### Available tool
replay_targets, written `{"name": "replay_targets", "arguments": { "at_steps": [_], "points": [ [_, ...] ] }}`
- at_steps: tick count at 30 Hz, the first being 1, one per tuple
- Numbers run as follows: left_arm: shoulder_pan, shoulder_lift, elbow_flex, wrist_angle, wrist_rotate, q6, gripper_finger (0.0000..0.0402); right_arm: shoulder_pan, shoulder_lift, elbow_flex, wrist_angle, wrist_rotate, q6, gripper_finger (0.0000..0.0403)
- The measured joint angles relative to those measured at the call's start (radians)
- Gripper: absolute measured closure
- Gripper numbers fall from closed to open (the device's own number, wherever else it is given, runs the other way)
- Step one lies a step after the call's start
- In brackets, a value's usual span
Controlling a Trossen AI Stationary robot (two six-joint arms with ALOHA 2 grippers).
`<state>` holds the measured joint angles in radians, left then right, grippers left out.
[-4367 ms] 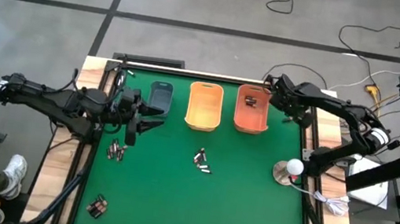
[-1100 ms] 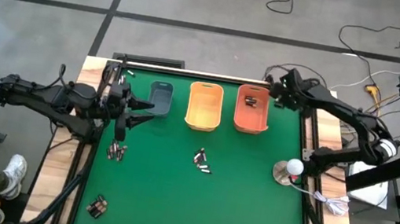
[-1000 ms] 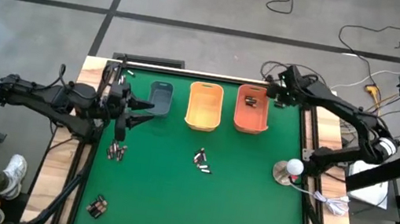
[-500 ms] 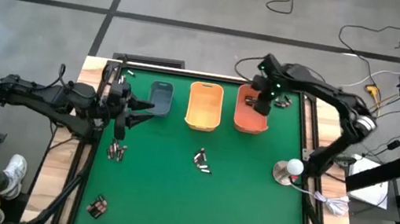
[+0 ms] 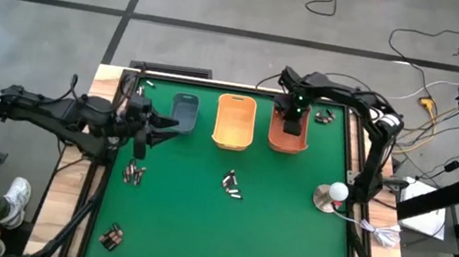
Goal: Sort batteries
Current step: Put the black battery into the orange bin
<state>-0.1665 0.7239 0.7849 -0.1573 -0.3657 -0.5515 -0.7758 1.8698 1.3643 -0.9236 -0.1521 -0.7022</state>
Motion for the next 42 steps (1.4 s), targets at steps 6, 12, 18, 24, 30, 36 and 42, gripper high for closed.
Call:
{"name": "replay_targets", "arguments": {
  "at_steps": [6,12,18,24,30,36,42],
  "points": [
    [0.000,0.022,0.000,0.001,-0.053,0.012,0.0210,-0.001,0.000,-0.025,0.077,0.005,0.010,0.0358],
    [0.000,0.027,0.000,0.061,-0.066,0.017,0.0210,-0.001,0.000,-0.058,0.122,-0.002,0.032,0.0358],
    [0.000,0.025,0.000,0.114,-0.066,0.054,0.0210,-0.001,0.000,-0.060,0.122,-0.002,0.064,0.0335],
    [0.000,0.025,0.000,0.114,-0.064,0.049,0.0210,0.007,-0.035,-0.034,0.070,-0.003,0.092,0.0293],
    [0.000,0.025,0.000,0.113,-0.063,0.072,0.0210,-0.029,-0.159,0.054,-0.128,0.023,0.320,0.0271],
    [0.000,0.025,0.000,0.112,-0.067,0.115,0.0210,-0.155,-0.272,0.021,-0.111,0.197,1.064,0.0272],
    [0.000,0.025,0.000,0.111,-0.071,0.135,0.0210,-0.246,-0.292,-0.095,-0.100,0.333,1.420,0.0261]
  ]
}}
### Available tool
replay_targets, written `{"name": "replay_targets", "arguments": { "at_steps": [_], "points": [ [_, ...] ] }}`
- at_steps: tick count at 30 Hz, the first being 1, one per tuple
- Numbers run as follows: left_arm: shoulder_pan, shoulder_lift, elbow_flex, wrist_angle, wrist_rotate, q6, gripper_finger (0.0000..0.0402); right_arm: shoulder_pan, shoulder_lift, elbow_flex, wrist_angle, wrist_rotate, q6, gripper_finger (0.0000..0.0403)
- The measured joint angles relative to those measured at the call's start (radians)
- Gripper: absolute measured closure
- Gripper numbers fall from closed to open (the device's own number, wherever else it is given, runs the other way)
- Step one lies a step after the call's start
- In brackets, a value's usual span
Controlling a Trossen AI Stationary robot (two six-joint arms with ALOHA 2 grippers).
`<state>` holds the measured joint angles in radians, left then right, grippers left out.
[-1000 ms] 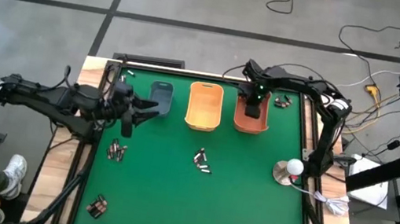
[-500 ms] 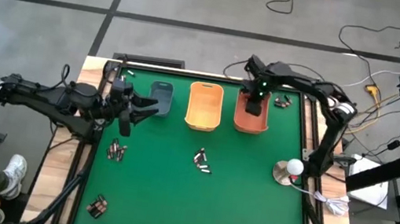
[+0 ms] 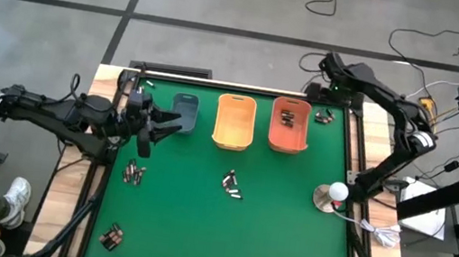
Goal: Sort batteries
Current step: Put the black battery into the orange bin
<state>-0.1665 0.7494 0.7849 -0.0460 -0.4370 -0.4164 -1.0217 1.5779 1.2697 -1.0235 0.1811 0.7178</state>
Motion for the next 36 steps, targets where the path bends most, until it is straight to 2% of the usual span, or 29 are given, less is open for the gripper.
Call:
{"name": "replay_targets", "arguments": {
  "at_steps": [7,10,15,22,29,36],
  "points": [
    [-0.001,0.000,0.000,-0.006,0.001,-0.008,0.0210,-0.015,0.016,-0.139,0.203,0.005,0.255,0.0223],
    [-0.003,0.000,0.000,-0.025,0.024,-0.030,0.0210,-0.040,0.024,-0.180,0.302,0.003,0.286,0.0207],
    [-0.004,0.002,-0.002,-0.046,0.036,-0.040,0.0210,-0.074,0.047,-0.207,0.320,0.006,0.435,0.0195],
    [-0.003,0.001,-0.002,-0.046,0.027,-0.011,0.0210,-0.079,0.132,-0.186,0.377,-0.028,0.335,0.0200],
    [-0.002,-0.002,0.005,-0.043,0.026,0.015,0.0210,-0.086,0.216,-0.154,0.364,-0.043,0.337,0.0203],
    [-0.002,-0.003,0.005,-0.044,0.024,0.013,0.0210,-0.087,0.251,-0.129,0.357,-0.054,0.318,0.0236]
  ]
}}
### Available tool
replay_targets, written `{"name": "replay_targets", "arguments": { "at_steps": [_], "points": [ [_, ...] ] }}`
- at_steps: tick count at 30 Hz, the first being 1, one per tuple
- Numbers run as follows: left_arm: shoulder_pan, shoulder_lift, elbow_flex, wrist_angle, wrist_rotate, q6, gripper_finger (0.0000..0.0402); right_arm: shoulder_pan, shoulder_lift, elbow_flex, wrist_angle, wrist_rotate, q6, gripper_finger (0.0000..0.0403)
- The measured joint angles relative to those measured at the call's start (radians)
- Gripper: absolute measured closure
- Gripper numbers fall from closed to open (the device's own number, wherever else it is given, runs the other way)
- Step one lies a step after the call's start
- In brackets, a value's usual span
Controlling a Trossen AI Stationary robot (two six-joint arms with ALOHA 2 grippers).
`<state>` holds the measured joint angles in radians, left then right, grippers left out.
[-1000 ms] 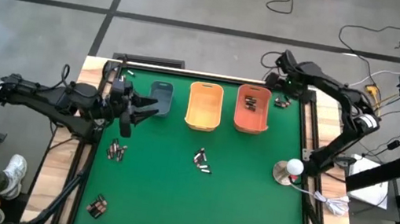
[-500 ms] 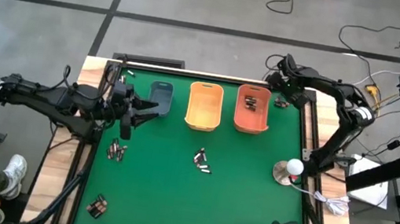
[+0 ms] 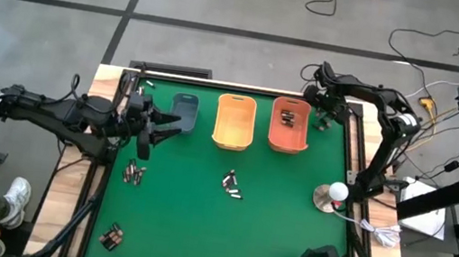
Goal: Sort batteries
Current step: Put the black battery into the orange bin
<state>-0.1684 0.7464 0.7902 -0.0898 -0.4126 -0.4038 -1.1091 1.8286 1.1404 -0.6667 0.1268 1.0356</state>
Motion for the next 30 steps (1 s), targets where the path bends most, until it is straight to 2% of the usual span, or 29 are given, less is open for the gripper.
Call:
{"name": "replay_targets", "arguments": {
  "at_steps": [14,20,25,27,30],
  "points": [
    [0.000,-0.007,0.000,-0.025,-0.016,0.000,0.0210,0.000,-0.007,-0.002,0.002,0.004,0.030,0.0342],
    [0.000,-0.054,0.000,-0.076,-0.015,-0.030,0.0210,0.001,-0.038,0.008,-0.001,-0.001,0.012,0.0359],
    [0.000,-0.089,0.000,-0.125,-0.013,-0.042,0.0210,0.008,-0.154,0.068,0.018,0.023,-0.121,0.0353],
    [0.000,-0.093,0.000,-0.138,-0.018,-0.028,0.0210,0.025,-0.195,0.094,0.001,0.044,-0.245,0.0352],
    [0.001,-0.093,0.000,-0.148,-0.064,0.003,0.0210,0.094,-0.266,0.140,0.007,0.054,-0.528,0.0357]
  ]
}}
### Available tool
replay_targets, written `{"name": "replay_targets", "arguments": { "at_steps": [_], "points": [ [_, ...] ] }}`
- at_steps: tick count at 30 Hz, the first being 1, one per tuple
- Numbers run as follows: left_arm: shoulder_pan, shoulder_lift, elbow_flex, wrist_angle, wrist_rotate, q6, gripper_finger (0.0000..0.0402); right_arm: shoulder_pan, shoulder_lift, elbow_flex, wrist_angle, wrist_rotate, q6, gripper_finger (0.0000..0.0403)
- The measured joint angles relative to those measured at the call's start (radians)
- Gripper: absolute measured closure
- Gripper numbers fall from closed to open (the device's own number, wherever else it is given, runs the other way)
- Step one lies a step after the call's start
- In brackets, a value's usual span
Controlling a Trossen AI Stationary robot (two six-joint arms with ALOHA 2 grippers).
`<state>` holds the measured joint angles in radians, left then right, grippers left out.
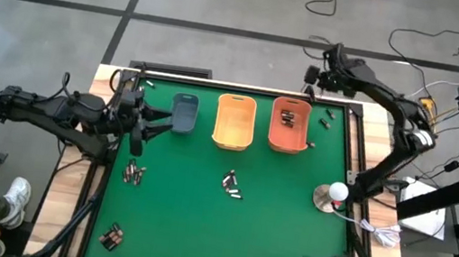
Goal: Sort batteries
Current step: Put the black battery into the orange bin
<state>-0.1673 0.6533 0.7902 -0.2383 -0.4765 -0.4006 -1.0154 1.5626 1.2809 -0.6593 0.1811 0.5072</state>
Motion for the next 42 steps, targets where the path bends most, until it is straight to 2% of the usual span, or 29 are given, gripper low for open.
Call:
{"name": "replay_targets", "arguments": {
  "at_steps": [6,10,14,24,32,35,39,42],
  "points": [
    [0.001,-0.009,0.000,0.006,-0.099,0.066,0.0210,0.205,-0.096,0.014,-0.082,-0.207,-0.581,0.0359],
    [0.001,-0.026,0.000,0.012,-0.110,0.082,0.0210,0.306,-0.094,0.006,-0.221,-0.213,-0.856,0.0357],
    [0.001,-0.040,0.000,0.013,-0.110,0.075,0.0210,0.347,-0.042,0.005,-0.221,-0.211,-0.870,0.0362],
    [0.001,-0.038,0.000,0.014,-0.106,-0.002,0.0210,0.348,0.175,0.005,-0.244,-0.243,-0.966,0.0362],
    [0.001,-0.038,0.000,0.014,-0.101,-0.009,0.0210,0.345,0.292,0.006,-0.240,-0.243,-1.024,0.0358],
    [0.001,-0.039,0.000,0.014,-0.101,-0.004,0.0210,0.345,0.297,0.007,-0.230,-0.240,-1.011,0.0337],
    [0.001,-0.040,0.000,0.014,-0.101,-0.002,0.0210,0.348,0.285,0.035,-0.243,-0.234,-0.967,0.0284],
    [0.001,-0.040,0.000,0.014,-0.101,0.001,0.0210,0.353,0.228,0.080,-0.293,-0.234,-0.939,0.0243]
  ]
}}
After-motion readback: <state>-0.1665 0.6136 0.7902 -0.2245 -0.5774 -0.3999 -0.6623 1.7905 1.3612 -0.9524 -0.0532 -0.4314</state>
